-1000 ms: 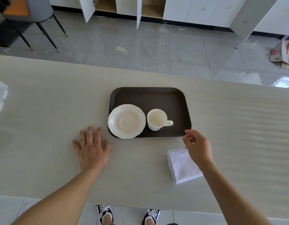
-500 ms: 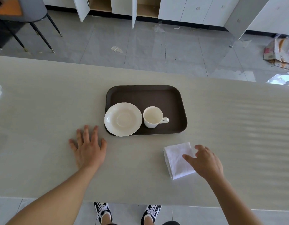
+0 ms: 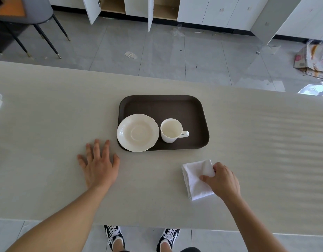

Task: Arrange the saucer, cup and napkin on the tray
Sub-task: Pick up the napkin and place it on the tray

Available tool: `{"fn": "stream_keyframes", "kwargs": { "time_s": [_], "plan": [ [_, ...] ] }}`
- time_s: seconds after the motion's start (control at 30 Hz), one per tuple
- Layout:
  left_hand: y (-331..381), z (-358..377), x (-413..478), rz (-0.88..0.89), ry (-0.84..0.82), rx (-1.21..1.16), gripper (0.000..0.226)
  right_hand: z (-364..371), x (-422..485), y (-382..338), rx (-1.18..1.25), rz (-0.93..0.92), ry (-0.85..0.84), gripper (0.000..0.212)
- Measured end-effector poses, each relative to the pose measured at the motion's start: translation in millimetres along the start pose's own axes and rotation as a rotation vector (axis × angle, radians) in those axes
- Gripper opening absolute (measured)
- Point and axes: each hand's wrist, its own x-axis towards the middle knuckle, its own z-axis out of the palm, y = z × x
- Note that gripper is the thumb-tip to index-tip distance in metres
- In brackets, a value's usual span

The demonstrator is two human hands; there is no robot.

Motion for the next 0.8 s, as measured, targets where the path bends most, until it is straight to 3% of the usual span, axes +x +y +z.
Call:
{"fn": "stream_keyframes", "kwargs": {
  "time_s": [0.4, 0.67, 0.8],
  "plan": [
    [1.3, -2.7, -1.1, 0.006, -0.009, 0.01, 0.067, -20.4, -0.1, -4.7, 0.478, -0.039, 0.092, 0.019],
    [1.5, -3.3, -1.4, 0.013, 0.006, -0.017, 0.067, -78.9, 46.4, -28.2, 0.623, -0.085, 0.317, 0.016],
    [0.7, -2.4, -1.3, 0.01, 0.007, -0.012, 0.067, -88.3, 80.9, -52.6, 0.735, -0.068, 0.323, 0.014]
  ]
}}
